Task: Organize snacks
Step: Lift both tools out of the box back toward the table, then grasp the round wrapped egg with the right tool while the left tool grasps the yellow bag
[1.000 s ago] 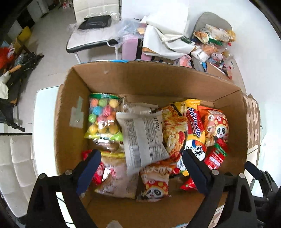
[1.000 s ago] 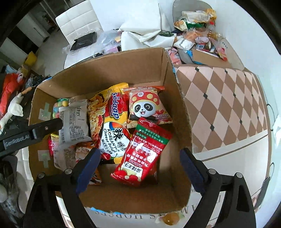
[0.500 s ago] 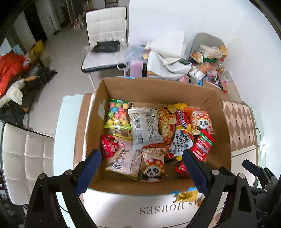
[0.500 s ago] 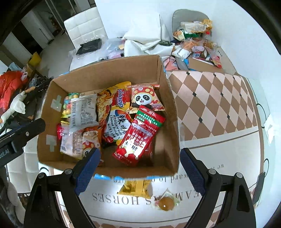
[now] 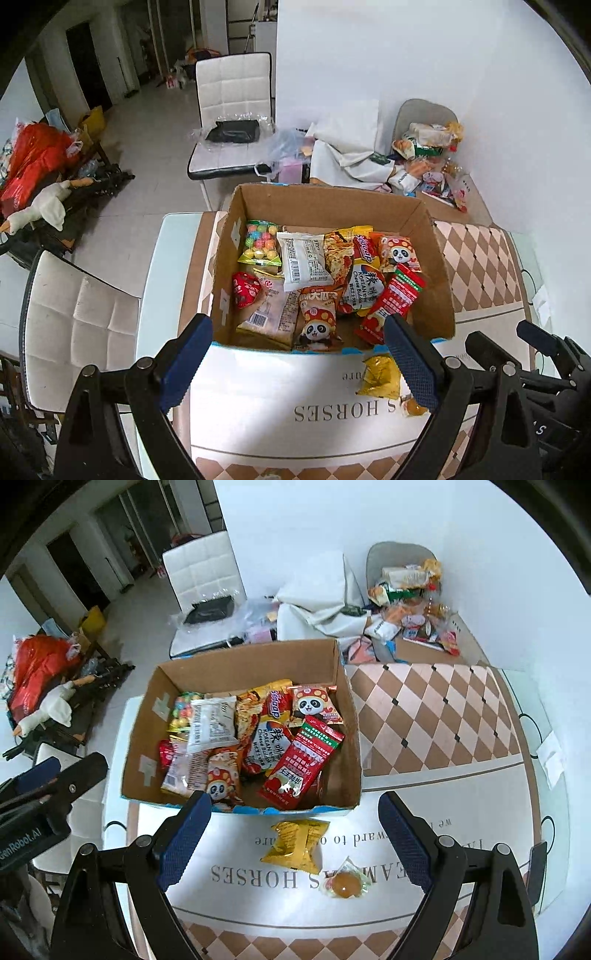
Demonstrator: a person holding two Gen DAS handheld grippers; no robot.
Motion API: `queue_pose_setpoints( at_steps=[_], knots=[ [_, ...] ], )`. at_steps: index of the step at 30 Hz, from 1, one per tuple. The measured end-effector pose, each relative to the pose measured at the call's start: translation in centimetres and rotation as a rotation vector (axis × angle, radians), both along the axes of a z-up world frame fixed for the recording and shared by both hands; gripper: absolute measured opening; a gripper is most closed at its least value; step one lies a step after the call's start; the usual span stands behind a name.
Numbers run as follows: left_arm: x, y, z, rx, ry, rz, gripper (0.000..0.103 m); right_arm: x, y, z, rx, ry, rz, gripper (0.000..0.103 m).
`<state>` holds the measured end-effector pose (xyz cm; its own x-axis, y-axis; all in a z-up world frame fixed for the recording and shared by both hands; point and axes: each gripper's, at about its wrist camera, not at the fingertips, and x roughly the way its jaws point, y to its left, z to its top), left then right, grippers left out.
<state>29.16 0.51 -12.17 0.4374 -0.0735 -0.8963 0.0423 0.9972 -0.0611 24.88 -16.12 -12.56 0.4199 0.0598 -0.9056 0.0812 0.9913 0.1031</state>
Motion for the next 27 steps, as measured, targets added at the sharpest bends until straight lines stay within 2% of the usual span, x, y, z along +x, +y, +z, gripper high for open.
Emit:
queue_pose_setpoints(
  at_steps=[8, 9, 10, 11, 12, 16, 20, 27],
  knots=[
    [-2.9, 0.3, 1.9, -0.042, -0.028, 0.026, 0.095, -3.0, -0.7, 2.0, 0.068, -0.016, -0.003, 0.094],
    [-3.3, 0.1, 1.9, -0.057, -0.031, 0.021, 0.095, -3.4, -1.1, 1.9, 0.084, -0.008, -0.011, 0.097],
    [-3.6, 0.0, 1.8, -0.064, -0.033, 0.016, 0.096, -3.7, -1.6, 1.6, 0.102, 0.0, -0.023, 0.098],
    [-3.8, -0.2, 1.6, -0.071, -0.032, 0.007, 0.103, -4.1, -2.4, 1.2, 0.121, 0.013, -0.043, 0.098],
    [-4.1, -0.4, 1.2, -0.073, -0.028, 0.002, 0.103, -4.4, -3.0, 0.6, 0.135, 0.025, -0.064, 0.098],
    [-4.2, -1.8, -1.2, -0.07, 0.001, -0.005, 0.103, -5.7, -7.0, -2.8, 0.188, 0.107, -0.185, 0.098],
    [-4.2, -4.2, -4.9, -0.028, 0.057, -0.022, 0.103, -7.1, -10.9, -8.5, 0.238, 0.227, -0.313, 0.098],
    [-3.6, -7.9, -12.6, 0.036, 0.209, -0.049, 0.103, -7.7, -12.5, -19.0, 0.326, 0.413, -0.388, 0.098]
  ],
)
